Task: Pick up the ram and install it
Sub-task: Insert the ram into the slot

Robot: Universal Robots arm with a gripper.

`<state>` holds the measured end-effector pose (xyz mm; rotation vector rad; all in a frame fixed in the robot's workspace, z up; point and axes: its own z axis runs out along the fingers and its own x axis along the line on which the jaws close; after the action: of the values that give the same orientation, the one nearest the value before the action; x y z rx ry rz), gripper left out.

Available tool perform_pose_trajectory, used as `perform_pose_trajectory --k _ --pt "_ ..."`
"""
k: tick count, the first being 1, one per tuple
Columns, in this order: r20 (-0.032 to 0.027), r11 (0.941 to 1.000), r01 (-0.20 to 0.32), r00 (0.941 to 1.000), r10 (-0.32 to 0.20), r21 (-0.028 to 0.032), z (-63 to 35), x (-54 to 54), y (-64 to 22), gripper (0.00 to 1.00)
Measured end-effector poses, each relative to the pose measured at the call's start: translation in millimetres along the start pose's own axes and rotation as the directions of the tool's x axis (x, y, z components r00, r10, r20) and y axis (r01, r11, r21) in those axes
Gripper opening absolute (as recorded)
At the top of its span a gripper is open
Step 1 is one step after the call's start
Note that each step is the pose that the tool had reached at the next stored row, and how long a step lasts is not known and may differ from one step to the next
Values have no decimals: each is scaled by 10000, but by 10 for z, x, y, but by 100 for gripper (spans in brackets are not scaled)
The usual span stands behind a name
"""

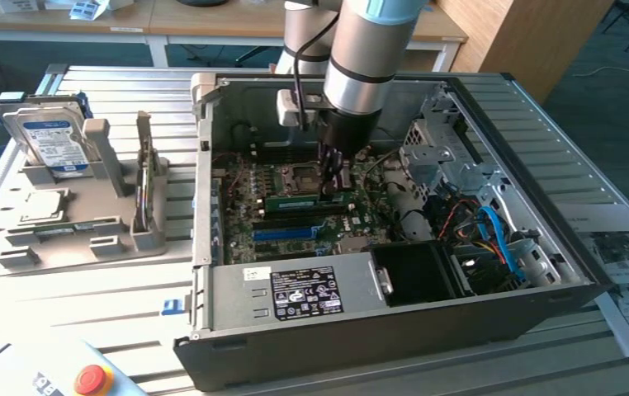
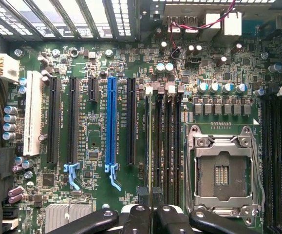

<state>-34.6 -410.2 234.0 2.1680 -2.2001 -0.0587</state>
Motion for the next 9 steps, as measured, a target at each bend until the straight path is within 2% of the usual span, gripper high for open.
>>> perform_pose_trajectory --k 9 --pt "11 9998 -175 9998 175 -1 1 0 6 12"
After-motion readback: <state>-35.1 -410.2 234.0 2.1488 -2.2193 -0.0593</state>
